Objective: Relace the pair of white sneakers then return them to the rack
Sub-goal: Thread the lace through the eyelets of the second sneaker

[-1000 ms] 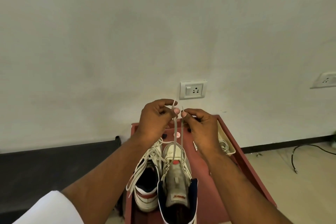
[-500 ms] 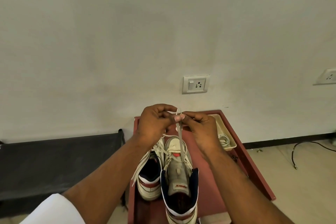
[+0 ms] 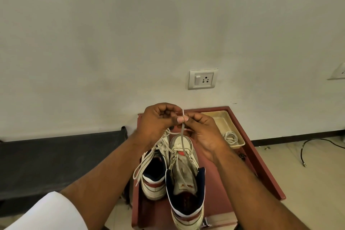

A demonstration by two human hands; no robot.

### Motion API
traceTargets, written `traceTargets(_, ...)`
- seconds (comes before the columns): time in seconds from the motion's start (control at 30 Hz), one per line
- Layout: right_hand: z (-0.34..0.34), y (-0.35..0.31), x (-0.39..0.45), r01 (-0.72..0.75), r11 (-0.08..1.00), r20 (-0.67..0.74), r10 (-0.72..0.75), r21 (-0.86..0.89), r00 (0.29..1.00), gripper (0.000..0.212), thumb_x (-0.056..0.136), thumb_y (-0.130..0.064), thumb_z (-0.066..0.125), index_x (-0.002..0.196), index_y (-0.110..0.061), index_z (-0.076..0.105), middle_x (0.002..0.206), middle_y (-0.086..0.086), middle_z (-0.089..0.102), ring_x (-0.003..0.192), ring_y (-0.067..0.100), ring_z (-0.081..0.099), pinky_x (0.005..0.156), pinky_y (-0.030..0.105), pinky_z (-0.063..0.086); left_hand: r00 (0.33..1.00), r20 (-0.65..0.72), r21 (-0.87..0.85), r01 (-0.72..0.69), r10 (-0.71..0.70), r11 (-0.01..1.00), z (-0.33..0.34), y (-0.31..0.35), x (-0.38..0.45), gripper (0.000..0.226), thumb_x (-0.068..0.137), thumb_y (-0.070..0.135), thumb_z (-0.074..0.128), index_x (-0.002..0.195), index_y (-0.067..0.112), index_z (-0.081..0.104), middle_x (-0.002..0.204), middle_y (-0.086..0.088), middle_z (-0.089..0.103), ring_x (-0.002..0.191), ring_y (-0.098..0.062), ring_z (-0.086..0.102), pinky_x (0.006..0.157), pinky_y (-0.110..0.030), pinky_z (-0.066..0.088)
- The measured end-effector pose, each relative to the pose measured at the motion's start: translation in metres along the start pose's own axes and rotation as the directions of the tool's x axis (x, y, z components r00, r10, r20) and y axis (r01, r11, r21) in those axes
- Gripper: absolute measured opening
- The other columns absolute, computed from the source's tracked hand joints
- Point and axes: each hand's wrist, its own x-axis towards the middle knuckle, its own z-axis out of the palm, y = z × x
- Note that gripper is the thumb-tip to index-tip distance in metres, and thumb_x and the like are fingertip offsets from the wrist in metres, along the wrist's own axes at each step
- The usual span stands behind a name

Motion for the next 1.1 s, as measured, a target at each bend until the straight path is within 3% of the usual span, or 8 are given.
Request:
traceTargets(0.27, -0.020, 0.025, 0.001, -0.026, 0.996, -0.243, 0.005, -0.082, 0.970, 0.015, 0.089, -0.005, 0.067, 0.078, -0.014, 0.072, 0.068, 0.001, 0.068, 0.065, 0.014, 0.061, 0.069, 0.032, 0.054, 0.984, -0.176, 0.348, 0.032, 0.032, 0.937, -0.008, -0.045, 0.002, 0.007, 0.080, 0.012, 0.079, 0.078, 0.009, 0.074, 0.072, -0.004, 0.071, 0.062, -0.007, 0.061, 0.060, -0.015, 0.049)
traceTargets(0.47, -0.052, 0.044, -0.006, 0.101, 0.987, -0.554, -0.016, 0.123, 0.832, 0.010, 0.088, -0.003, 0.066, 0.083, -0.011, 0.070, 0.075, 0.004, 0.065, 0.066, 0.013, 0.059, 0.060, 0.026, 0.051, 0.878, 0.293, 0.928, -0.166, -0.380, 0.332, 0.020, -0.073, 0.001, 0.019, 0.078, 0.019, 0.077, 0.096, 0.011, 0.077, 0.092, -0.007, 0.073, 0.088, -0.023, 0.069, 0.082, -0.037, 0.057)
traceTargets(0.57, -0.063, 0.052, -0.010, 0.124, 0.985, -0.634, -0.022, 0.117, 0.773, 0.005, 0.089, -0.004, 0.065, 0.090, -0.006, 0.070, 0.075, 0.000, 0.066, 0.065, 0.009, 0.058, 0.058, 0.024, 0.049, 0.739, 0.353, 0.924, -0.372, -0.574, 0.088, 0.045, -0.081, -0.012, 0.032, 0.079, 0.018, 0.077, 0.110, 0.012, 0.069, 0.106, -0.006, 0.069, 0.100, -0.026, 0.065, 0.087, -0.040, 0.052)
traceTargets(0.7, -0.065, 0.059, -0.010, 0.105, 0.991, -0.588, -0.039, 0.079, 0.808, 0.004, 0.088, -0.002, 0.066, 0.087, -0.005, 0.067, 0.064, -0.004, 0.065, 0.057, 0.006, 0.060, 0.058, 0.023, 0.050, 0.749, 0.387, 0.834, -0.533, -0.538, -0.141, 0.058, -0.085, -0.023, 0.022, 0.093, 0.012, 0.055, 0.113, 0.015, 0.064, 0.113, -0.004, 0.064, 0.110, -0.028, 0.060, 0.107, -0.046, 0.026)
traceTargets(0.8, -0.065, 0.062, -0.011, 0.065, 0.995, -0.520, -0.018, 0.072, 0.854, 0.002, 0.088, -0.004, 0.068, 0.089, -0.006, 0.069, 0.080, 0.009, 0.068, 0.065, 0.010, 0.066, 0.063, 0.025, 0.053, 0.767, 0.404, 0.889, -0.458, -0.499, 0.015, 0.048, -0.080, -0.026, 0.021, 0.091, 0.018, 0.057, 0.108, 0.021, 0.070, 0.109, 0.000, 0.067, 0.107, -0.023, 0.061, 0.109, -0.044, 0.024)
traceTargets(0.9, -0.067, 0.061, -0.013, 0.071, 0.995, -0.462, -0.031, 0.070, 0.886, 0.003, 0.087, -0.008, 0.070, 0.089, -0.009, 0.072, 0.084, 0.008, 0.068, 0.074, 0.013, 0.065, 0.068, 0.026, 0.053, 0.939, 0.233, 0.887, -0.098, -0.254, 0.452, 0.028, -0.060, -0.025, 0.009, 0.091, 0.026, 0.062, 0.094, 0.024, 0.070, 0.096, 0.004, 0.070, 0.092, -0.016, 0.064, 0.090, -0.033, 0.049)
traceTargets(1.0, -0.063, 0.053, -0.016, 0.145, 0.989, -0.423, -0.124, 0.017, 0.897, 0.009, 0.087, -0.009, 0.069, 0.090, -0.017, 0.073, 0.083, -0.002, 0.070, 0.078, 0.009, 0.063, 0.071, 0.024, 0.053, 0.985, -0.038, 0.578, 0.157, -0.166, 0.801, 0.013, -0.029, -0.022, 0.014, 0.085, 0.022, 0.072, 0.074, 0.014, 0.070, 0.079, 0.000, 0.069, 0.072, -0.011, 0.062, 0.066, -0.026, 0.047)
traceTargets(1.1, -0.050, 0.040, -0.023, 0.275, 0.953, -0.296, -0.301, -0.128, 0.906, 0.013, 0.087, -0.006, 0.068, 0.093, -0.016, 0.072, 0.093, -0.003, 0.071, 0.086, 0.004, 0.065, 0.077, 0.018, 0.052, 0.901, -0.071, 0.073, 0.432, -0.427, 0.899, 0.014, -0.003, -0.016, 0.013, 0.080, 0.018, 0.076, 0.077, 0.008, 0.068, 0.069, -0.007, 0.061, 0.051, -0.012, 0.046, 0.048, -0.023, 0.034)
